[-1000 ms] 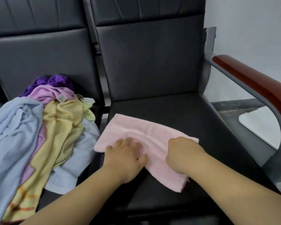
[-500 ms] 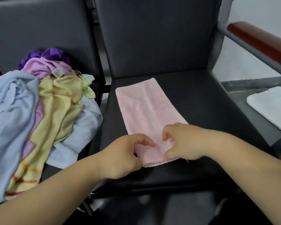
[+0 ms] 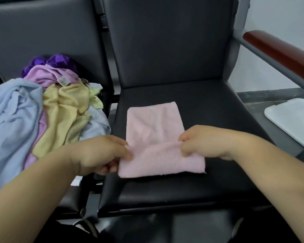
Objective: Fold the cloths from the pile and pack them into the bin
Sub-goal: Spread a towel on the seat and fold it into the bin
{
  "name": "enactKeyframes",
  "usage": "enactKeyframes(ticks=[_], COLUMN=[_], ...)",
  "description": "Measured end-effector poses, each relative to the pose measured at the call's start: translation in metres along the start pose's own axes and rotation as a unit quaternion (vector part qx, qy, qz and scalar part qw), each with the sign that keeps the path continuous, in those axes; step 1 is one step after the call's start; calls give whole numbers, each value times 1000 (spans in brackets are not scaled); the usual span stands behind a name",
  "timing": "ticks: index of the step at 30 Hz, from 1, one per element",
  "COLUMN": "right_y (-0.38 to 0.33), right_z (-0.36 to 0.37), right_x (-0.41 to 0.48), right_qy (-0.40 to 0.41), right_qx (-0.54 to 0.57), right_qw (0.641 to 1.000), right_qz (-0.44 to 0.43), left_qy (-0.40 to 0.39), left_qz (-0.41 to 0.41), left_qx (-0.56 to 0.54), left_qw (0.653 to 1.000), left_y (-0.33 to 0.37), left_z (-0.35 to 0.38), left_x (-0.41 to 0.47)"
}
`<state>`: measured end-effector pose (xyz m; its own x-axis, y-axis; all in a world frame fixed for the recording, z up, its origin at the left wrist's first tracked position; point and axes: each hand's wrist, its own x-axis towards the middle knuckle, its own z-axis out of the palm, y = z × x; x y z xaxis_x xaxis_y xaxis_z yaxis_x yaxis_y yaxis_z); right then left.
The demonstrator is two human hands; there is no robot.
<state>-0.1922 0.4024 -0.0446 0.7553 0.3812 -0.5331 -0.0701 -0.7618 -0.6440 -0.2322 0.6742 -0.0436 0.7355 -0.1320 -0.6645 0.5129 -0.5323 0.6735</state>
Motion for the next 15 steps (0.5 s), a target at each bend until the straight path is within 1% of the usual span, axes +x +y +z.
enactKeyframes(ticks=[1, 2, 3, 5, 8, 12, 15], right_y=[1, 2, 4, 6, 5, -1, 0], right_z=[-1, -1, -2, -1, -2, -4, -4], right_x=[-2, -2, 0, 9, 24, 40, 56], right_qy=[-38, -53, -42, 21, 121, 217, 258], right_qx=[58, 99, 120, 147, 151, 165, 163], right_qw=[998, 993, 992, 989, 981, 962, 952], right_qz=[8, 15, 20, 28, 25, -1, -5], left_qy=[-28, -41, -39, 12, 103, 168, 214], left_qz=[-22, -33, -38, -37, 8, 64, 94], left_qx=[2, 5, 0, -35, -95, -112, -90], left_qw=[999, 999, 999, 999, 990, 977, 968], left_y=[-1, -1, -1, 1, 3, 2, 2], left_z=[-4, -6, -7, -8, -10, -14, -16], left_x=[-2, -3, -3, 4, 19, 39, 56])
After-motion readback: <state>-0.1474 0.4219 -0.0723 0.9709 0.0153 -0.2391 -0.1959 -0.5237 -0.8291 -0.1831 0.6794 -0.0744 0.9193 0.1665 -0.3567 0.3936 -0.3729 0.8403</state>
